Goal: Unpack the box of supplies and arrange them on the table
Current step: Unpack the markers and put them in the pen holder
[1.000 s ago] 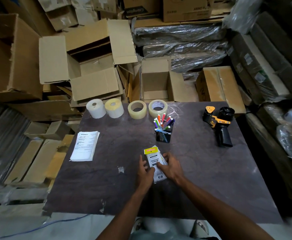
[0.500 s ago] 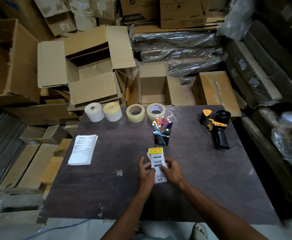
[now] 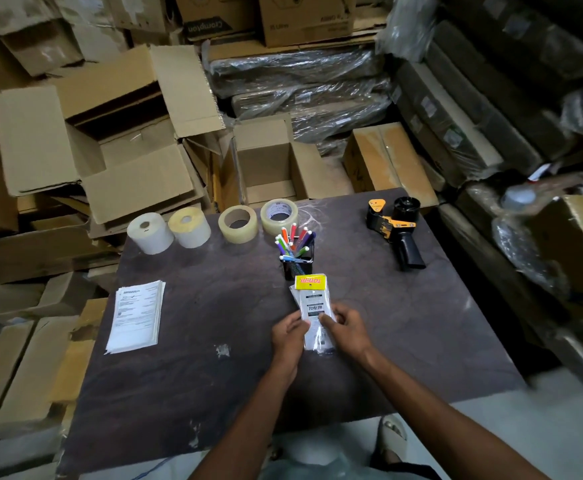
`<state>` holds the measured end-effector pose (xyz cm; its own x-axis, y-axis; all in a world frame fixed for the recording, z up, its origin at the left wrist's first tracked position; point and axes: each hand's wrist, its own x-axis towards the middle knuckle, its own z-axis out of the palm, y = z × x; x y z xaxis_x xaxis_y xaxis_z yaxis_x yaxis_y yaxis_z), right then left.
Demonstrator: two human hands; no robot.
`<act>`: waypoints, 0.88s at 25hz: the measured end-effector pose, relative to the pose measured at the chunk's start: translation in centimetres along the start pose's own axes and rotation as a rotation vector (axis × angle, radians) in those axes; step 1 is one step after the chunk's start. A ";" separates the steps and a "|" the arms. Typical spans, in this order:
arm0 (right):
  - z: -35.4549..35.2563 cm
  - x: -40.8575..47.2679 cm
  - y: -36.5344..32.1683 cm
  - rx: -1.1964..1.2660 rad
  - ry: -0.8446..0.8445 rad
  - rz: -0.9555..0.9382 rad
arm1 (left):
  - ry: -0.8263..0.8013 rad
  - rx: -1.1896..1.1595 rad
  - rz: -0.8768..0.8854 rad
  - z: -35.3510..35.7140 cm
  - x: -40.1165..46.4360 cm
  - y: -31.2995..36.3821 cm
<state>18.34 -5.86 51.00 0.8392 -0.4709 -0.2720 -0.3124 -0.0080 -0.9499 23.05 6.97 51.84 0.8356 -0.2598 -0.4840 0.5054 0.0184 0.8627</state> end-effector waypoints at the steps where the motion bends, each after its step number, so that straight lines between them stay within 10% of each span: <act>1: -0.4 -0.4 0.1 -0.002 0.009 -0.008 | -0.021 0.019 0.002 0.3 0.0 -0.2; 22: -21.4 -5.9 2.9 0.332 0.246 0.208 | -0.175 0.157 -0.002 18.6 -7.8 -4.4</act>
<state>3.03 -21.97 53.16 0.6310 -0.6282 -0.4552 -0.2697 0.3726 -0.8880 10.27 -9.06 54.57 0.7779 -0.4231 -0.4646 0.4556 -0.1293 0.8807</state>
